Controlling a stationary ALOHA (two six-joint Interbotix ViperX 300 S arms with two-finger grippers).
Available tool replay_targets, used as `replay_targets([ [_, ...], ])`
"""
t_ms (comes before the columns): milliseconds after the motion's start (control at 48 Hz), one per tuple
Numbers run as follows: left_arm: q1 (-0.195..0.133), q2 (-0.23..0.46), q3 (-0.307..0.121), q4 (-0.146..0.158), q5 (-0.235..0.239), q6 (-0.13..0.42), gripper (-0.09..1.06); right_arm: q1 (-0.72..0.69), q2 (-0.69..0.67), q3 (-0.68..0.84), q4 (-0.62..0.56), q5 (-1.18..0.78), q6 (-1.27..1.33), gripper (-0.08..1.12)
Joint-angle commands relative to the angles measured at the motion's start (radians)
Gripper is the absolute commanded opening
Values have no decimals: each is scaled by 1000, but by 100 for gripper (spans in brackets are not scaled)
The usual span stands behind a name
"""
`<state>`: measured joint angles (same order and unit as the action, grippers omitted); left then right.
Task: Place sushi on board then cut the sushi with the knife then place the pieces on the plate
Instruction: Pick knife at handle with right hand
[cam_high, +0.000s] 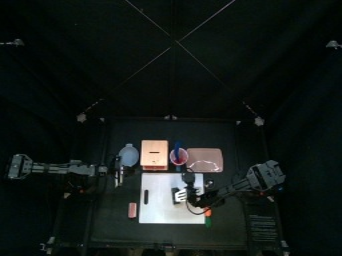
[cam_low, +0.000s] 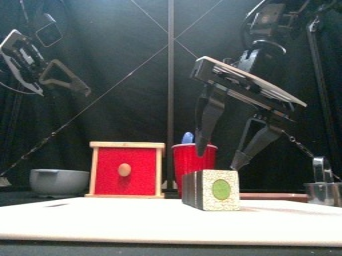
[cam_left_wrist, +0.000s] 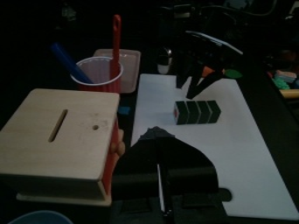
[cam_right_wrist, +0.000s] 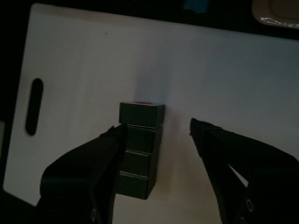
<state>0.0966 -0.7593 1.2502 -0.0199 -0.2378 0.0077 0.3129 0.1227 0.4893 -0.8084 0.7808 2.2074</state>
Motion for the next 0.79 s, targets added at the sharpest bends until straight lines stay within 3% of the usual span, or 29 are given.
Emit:
replay_targets([
  [21,9,2,-12,-3,-2,-2,-2,-23,-98,58,-57,-67,-2,91],
  [500,23,2,-18,-8,-11,-5,-2,-202,-353,337,-310,-327,-18,91],
  [792,23,2,-32,-35,-12,-5,-2,-390,-466,431,-273,-471,-253,91],
])
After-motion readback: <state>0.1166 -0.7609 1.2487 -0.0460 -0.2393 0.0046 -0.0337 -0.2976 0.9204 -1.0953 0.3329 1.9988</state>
